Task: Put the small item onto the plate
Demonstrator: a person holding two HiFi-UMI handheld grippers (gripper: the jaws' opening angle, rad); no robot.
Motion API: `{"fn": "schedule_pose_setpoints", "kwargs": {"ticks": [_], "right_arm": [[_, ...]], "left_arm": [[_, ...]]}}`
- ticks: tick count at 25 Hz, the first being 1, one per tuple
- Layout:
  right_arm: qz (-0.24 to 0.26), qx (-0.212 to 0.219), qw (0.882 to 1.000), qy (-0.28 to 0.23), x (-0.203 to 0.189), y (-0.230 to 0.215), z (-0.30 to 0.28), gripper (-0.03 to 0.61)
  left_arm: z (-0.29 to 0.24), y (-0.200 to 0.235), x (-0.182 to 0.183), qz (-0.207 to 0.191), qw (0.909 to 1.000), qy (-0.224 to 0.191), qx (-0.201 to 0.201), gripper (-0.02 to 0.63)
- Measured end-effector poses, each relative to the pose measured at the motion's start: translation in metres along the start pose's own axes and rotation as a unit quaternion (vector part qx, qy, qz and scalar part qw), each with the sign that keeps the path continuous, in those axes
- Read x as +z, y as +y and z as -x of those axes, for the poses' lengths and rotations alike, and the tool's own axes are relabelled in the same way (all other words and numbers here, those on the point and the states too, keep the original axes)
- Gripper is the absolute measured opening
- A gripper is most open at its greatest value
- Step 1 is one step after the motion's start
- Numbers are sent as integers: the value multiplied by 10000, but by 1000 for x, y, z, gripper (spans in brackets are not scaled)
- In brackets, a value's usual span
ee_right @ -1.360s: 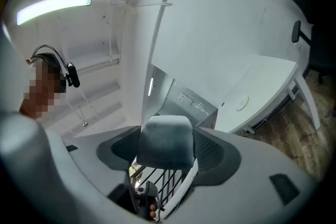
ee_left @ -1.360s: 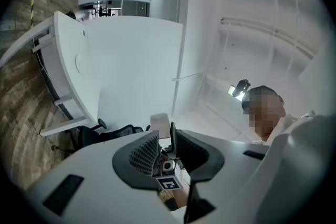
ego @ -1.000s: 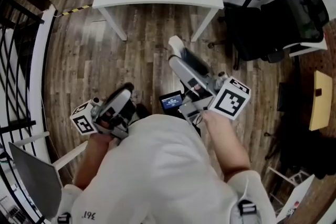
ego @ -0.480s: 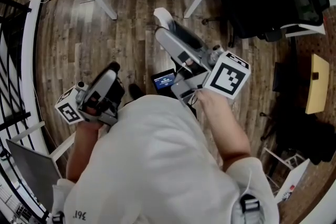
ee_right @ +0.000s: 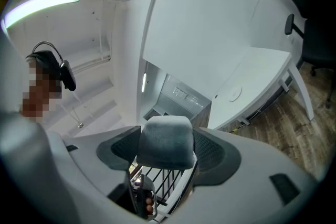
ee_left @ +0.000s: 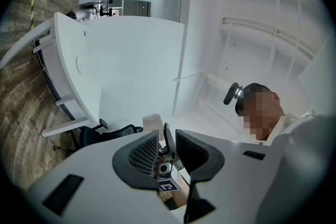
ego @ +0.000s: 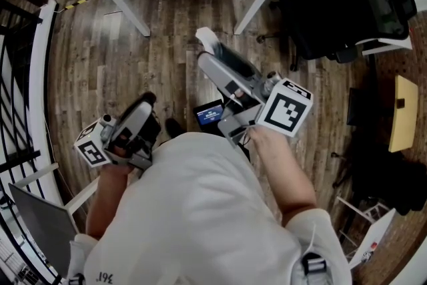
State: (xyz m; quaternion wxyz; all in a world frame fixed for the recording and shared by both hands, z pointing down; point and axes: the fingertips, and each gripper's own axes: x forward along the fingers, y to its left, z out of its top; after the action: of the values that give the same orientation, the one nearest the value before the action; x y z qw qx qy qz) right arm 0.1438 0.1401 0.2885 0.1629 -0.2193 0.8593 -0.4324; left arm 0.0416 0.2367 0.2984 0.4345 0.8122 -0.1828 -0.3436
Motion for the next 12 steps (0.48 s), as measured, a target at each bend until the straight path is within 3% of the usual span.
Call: {"fn": "schedule_pose_setpoints", "kwargs": {"ticks": [12], "right_arm": [[-67, 1, 10000, 53, 2, -4, 0, 314]], "left_arm": [[-5, 1, 1, -31, 10000, 55, 14, 104]]}}
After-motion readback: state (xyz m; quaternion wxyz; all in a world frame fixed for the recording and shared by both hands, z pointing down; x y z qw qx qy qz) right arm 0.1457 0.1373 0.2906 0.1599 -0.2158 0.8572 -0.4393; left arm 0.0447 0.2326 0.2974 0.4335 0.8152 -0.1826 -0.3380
